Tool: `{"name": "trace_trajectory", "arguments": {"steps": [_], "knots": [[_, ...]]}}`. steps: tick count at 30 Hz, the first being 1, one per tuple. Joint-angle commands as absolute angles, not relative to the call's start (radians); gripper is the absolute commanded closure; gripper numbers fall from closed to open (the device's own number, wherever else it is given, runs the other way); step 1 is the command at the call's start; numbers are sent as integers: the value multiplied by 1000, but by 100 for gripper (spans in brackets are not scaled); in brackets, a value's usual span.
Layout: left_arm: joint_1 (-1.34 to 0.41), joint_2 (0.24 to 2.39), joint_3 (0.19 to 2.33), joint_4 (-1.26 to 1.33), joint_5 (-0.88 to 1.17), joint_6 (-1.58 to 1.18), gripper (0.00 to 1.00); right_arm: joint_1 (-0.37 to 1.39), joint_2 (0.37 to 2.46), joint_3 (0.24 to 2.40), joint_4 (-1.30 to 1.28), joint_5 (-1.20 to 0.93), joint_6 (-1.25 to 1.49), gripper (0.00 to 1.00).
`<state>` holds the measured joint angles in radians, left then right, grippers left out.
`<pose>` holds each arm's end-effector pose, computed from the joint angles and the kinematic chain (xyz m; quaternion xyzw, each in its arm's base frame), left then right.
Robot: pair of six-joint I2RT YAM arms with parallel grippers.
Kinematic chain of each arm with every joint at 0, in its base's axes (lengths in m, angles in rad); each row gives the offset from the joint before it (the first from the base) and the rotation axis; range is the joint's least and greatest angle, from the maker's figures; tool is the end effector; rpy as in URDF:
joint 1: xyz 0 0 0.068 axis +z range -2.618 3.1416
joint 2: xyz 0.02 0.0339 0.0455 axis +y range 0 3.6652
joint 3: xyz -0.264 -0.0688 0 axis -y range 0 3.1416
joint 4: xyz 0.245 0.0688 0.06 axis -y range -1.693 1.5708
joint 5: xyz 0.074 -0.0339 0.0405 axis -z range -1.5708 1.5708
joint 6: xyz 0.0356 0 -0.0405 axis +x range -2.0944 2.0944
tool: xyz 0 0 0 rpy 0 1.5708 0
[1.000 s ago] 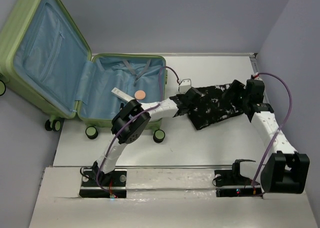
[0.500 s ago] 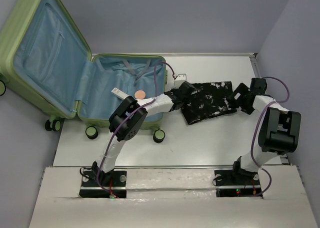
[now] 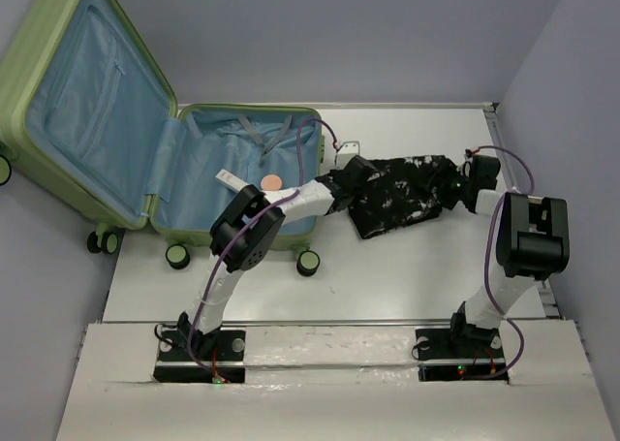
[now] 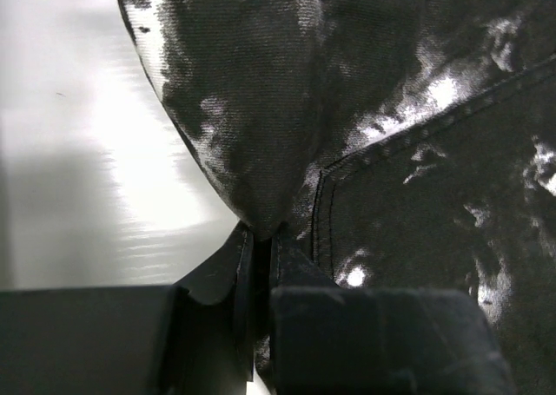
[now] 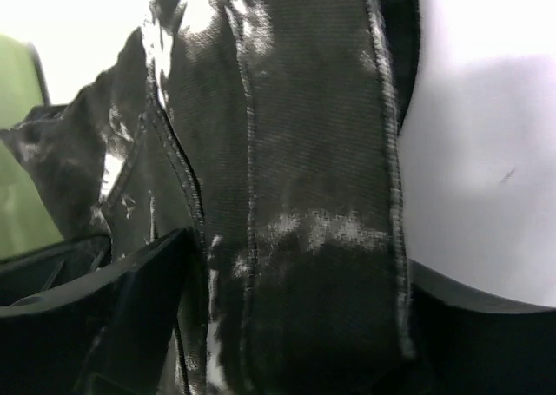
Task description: Pack the luggage
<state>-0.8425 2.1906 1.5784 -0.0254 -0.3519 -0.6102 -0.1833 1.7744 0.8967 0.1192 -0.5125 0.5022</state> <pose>0.3384 -0.3610 0.1728 0.0237 0.8825 -0.1773 0.4349 0.3496 -0.0471 0.1497 0.2043 0.8706 0.2906 0.3404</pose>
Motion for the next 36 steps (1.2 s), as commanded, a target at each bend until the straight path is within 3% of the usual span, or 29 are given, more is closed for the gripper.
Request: {"name": "trace_trajectory", "arguments": {"steps": [1, 2, 3, 6, 15, 20, 26, 31, 32, 33, 34, 36], "knots": [[-864, 2177, 1582, 43, -331, -606, 94, -130, 1807, 799, 144, -649, 587, 42], [-865, 2177, 1582, 43, -331, -606, 94, -130, 1807, 795, 153, -660, 595, 54], [-868, 2172, 1582, 43, -331, -604, 94, -130, 1793, 787, 169, -672, 616, 76], [-870, 2155, 1575, 44, -324, -607, 94, -130, 1741, 741, 265, -673, 664, 93], [-905, 1866, 1555, 118, -275, -566, 94, -130, 1317, 738, 233, -666, 703, 93], [-887, 1741, 1623, 57, -288, -520, 94, -17, 1200, 854, 117, -611, 704, 93], [-718, 1530, 1556, 2, -256, -552, 94, 260, 1360, 1135, 57, -479, 735, 93], [-440, 1347, 1442, -72, -241, -552, 94, 431, 1626, 1503, 46, -434, 784, 93], [-392, 1327, 1402, -102, -238, -555, 86, 455, 1726, 1550, 46, -427, 796, 93], [-346, 1287, 1376, -113, -227, -564, 72, 507, 1780, 1596, 45, -425, 828, 93], [-259, 1272, 1327, -121, -227, -561, 35, 532, 1837, 1694, 40, -429, 837, 83], [-187, 1241, 1296, -156, -248, -555, 2, 578, 2032, 1832, -51, -437, 787, 47]]}}
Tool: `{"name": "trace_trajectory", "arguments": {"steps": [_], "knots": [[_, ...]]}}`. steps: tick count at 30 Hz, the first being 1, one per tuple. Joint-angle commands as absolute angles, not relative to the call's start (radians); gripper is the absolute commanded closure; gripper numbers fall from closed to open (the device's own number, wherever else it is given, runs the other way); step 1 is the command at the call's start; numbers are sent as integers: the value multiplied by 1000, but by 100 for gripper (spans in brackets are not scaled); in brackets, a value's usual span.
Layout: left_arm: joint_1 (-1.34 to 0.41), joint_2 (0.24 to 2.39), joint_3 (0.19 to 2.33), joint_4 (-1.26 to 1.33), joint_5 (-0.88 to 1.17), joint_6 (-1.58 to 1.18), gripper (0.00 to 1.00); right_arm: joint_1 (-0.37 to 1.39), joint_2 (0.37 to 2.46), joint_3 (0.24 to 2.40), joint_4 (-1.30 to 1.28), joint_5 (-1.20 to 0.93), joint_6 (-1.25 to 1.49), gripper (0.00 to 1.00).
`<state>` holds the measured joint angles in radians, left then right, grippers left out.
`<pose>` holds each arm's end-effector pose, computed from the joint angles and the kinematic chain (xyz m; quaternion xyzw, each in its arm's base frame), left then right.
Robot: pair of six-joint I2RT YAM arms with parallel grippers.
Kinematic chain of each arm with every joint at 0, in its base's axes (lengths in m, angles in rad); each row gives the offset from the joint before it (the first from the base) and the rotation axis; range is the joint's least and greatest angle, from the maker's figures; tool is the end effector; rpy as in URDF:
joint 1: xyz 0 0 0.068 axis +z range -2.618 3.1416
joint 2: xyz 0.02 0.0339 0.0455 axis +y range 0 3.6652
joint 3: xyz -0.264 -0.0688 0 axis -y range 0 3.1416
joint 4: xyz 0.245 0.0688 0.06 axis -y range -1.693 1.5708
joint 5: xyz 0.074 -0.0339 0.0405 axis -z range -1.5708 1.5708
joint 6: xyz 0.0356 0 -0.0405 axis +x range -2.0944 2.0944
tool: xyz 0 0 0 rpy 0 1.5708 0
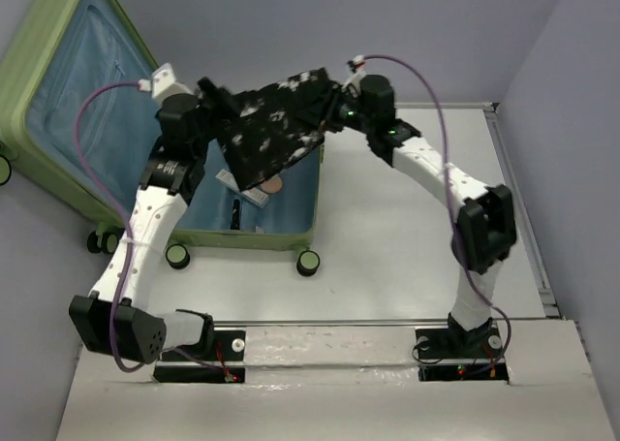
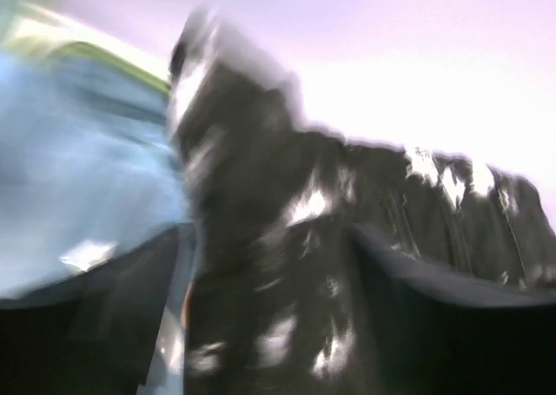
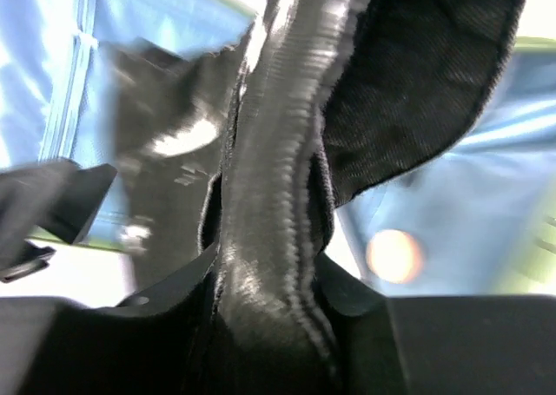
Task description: Pack the luggage
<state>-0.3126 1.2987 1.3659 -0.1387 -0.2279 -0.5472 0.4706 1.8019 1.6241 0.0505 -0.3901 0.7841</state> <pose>0.2859 -0.0840 0.4363 -0.1620 0.7131 -0.2065 0.6500 0.3845 0.2108 0.3726 -0.0115 0.7474 0.4983 0.4393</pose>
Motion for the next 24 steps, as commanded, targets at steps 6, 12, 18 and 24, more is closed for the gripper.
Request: {"name": "trace_trajectory", "arguments": {"steps": [6, 12, 18, 24], "knots": [[-150, 1054, 1264, -230, -252, -517, 1, 635, 2368, 2367, -607, -351, 568, 0], [-184, 846, 1163, -319, -358, -532, 6, 667, 2292, 2301, -591, -337, 499, 0], [-183, 598, 1063, -506, -668, -535, 10, 676, 2146, 2290, -589, -296, 453, 0], [-183, 538, 1013, -586, -1018, -470, 13, 686, 1863, 2051, -513, -285, 388, 5]]}}
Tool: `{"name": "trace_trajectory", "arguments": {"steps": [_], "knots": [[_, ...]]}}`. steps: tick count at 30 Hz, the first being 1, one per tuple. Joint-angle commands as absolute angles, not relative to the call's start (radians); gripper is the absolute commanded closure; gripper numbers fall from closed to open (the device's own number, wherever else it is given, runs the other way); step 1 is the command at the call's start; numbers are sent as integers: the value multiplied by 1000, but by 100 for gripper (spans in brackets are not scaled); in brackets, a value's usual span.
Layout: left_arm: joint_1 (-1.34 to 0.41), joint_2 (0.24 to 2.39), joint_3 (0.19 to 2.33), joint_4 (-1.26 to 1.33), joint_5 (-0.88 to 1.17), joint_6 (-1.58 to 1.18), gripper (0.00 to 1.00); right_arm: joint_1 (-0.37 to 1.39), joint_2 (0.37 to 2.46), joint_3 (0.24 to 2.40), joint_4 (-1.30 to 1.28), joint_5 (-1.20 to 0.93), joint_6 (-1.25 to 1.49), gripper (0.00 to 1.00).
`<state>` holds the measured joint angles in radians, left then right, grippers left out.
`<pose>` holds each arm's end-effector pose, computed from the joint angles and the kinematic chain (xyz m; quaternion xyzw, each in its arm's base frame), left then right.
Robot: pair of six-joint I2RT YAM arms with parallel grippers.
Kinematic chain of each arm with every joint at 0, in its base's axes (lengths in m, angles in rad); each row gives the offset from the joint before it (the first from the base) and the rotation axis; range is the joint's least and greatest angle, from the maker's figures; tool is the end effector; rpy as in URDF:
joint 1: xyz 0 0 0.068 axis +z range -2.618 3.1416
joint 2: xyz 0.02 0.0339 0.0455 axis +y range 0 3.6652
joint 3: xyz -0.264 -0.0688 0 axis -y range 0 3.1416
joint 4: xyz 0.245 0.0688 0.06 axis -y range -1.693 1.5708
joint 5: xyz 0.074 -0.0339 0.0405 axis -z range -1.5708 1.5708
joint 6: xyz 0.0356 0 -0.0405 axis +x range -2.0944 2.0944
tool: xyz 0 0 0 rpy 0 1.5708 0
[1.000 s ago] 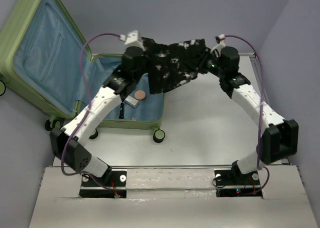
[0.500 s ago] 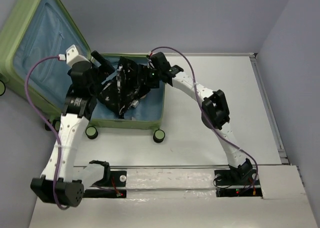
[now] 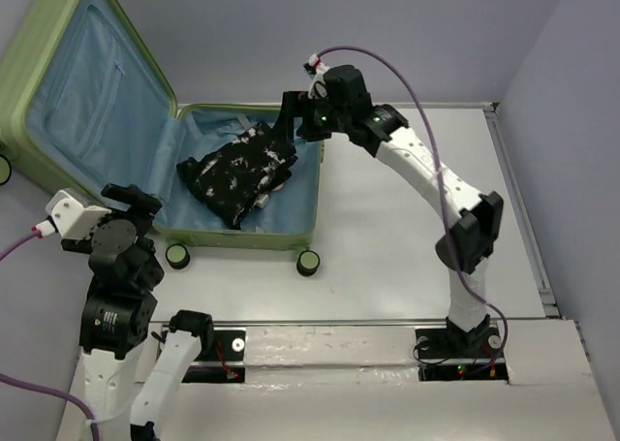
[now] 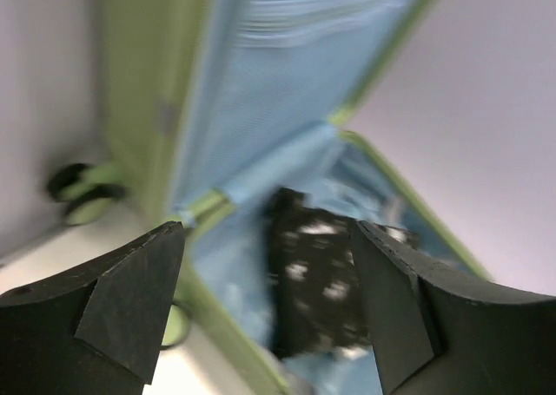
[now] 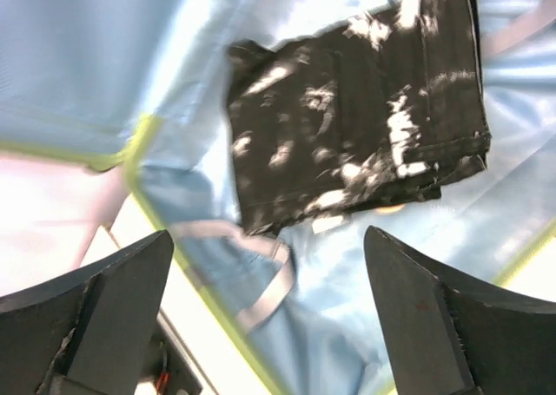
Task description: Pack the luggage
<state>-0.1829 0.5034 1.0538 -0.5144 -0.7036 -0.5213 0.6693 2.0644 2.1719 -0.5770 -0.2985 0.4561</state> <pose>0.0703 0.0104 0.4238 -0.3542 0.6007 -0.0084 0.7167 0.3688 0.3051 0.3831 -0.1670 0.8297 0.3832 0.3700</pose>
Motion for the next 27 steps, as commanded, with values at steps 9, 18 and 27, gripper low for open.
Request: {"name": "trace_trajectory", "arguments": {"steps": [9, 18, 27], "knots": [[-155, 564, 861, 82, -1338, 160, 18, 686, 1545, 1358, -226, -350, 357, 2], [-9, 808, 876, 86, -1285, 67, 24, 686, 1569, 1184, -130, -341, 373, 0], [74, 988, 931, 156, -1276, 104, 29, 686, 1623, 1183, -130, -259, 353, 0]]}}
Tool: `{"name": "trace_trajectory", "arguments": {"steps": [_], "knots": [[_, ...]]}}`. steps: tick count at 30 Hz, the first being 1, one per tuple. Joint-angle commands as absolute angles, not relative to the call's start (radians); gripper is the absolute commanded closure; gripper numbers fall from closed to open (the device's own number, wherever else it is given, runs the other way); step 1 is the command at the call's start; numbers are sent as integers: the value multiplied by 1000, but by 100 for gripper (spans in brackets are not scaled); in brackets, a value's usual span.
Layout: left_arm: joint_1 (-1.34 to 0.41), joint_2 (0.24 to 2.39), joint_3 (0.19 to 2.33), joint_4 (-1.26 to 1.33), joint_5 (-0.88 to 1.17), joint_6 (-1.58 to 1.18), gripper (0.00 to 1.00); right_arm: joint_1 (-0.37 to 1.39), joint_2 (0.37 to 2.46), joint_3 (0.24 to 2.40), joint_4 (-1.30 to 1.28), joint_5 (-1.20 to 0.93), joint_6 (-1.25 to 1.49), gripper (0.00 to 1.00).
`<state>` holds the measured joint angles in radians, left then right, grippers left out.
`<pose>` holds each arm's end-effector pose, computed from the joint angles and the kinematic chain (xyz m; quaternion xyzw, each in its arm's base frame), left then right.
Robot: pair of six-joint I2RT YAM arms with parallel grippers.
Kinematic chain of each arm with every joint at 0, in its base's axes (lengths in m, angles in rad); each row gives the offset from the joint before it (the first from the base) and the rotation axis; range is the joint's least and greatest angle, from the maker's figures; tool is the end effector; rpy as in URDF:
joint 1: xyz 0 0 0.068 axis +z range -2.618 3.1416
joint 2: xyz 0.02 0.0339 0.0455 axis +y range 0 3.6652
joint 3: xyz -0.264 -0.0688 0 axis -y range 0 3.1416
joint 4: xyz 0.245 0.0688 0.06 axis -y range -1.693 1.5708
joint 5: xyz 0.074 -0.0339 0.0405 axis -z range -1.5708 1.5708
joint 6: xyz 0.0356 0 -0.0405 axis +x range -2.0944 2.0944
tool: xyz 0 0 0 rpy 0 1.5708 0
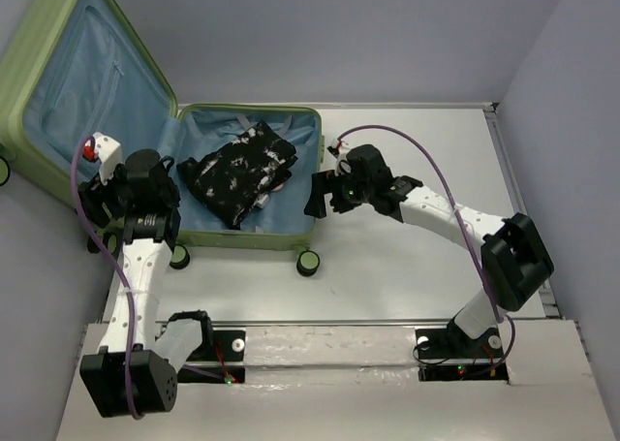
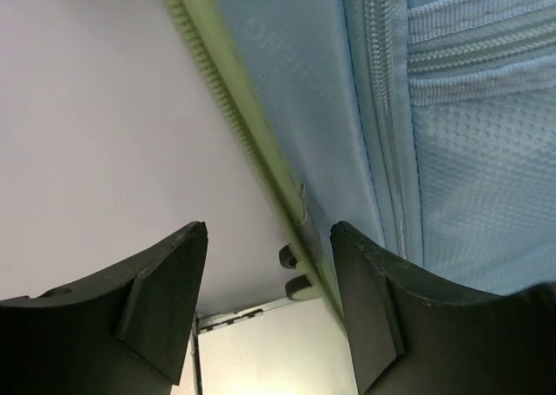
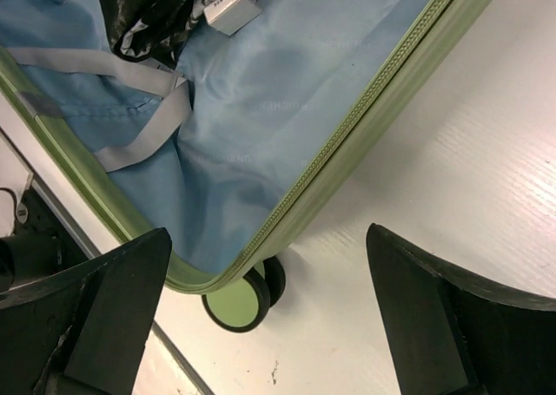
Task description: Pack the luggage
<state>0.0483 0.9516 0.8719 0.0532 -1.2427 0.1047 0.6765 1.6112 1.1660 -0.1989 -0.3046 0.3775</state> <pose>0.1994 0.0434 0.3665 -0.3896 0.5937 0.4592 0.5337 0.2771 0.2362 0.2611 -0.1987 0.8642 0.3395 0.3136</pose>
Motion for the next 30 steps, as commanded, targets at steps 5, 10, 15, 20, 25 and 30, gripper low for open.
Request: {"name": "trace_trajectory", "arguments": {"steps": [5, 10, 15, 20, 25, 30], "knots": [[129, 1043, 982, 80, -1226, 14, 42, 686, 1686, 1213, -126, -258, 350, 0], [150, 1052, 965, 66, -1200, 6, 68, 686, 1775, 1314, -172, -192, 373, 5], [118, 1062, 1003, 40, -1132, 6, 94, 686, 1841, 1355, -189, -161, 385, 49], [-107, 1022, 977, 111, -1196, 73, 94, 686, 1842, 1322, -158, -161, 426, 93], [-472, 976, 914, 219, -1369, 212, 94, 686, 1815, 1293, -149, -149, 445, 93], [-851, 945, 879, 207, -1475, 169, 94, 686, 1784, 1249, -124, -152, 462, 93]]}}
